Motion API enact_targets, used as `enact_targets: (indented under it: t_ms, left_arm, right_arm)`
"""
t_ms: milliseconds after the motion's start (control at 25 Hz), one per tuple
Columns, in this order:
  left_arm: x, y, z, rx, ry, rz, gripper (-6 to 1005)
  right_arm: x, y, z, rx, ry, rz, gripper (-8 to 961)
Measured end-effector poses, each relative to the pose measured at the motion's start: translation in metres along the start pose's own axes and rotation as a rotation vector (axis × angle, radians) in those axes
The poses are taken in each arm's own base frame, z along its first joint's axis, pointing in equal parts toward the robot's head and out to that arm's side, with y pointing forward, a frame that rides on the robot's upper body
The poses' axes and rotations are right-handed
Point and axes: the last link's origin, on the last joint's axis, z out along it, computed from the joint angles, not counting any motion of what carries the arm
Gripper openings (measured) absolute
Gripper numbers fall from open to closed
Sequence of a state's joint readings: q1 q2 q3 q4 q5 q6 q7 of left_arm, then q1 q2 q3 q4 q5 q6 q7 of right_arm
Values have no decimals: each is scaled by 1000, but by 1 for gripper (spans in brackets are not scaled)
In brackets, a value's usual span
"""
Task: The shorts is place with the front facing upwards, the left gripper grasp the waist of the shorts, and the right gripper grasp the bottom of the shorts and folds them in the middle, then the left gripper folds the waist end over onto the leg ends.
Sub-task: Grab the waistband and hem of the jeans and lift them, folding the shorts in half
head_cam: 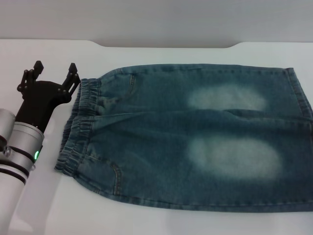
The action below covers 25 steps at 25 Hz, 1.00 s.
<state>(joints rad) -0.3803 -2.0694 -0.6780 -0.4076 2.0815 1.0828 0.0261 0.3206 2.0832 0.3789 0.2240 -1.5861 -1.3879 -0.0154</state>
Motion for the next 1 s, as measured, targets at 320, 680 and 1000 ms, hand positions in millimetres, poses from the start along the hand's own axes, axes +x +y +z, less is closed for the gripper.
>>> enact_targets:
  t_ms: [320,680,1000]
  left_arm:
    - [-1,0,-2,0,0,-2,834]
    - [-1,7,-1,-37,-5,7,827]
    - [12,18,13,-86,8,9,821]
  right_arm:
    - [0,0,0,-3,1,-2,695]
    - [0,1,-1,-12,2,-4,695]
    - [1,0,-3,-11,5,-5,695]
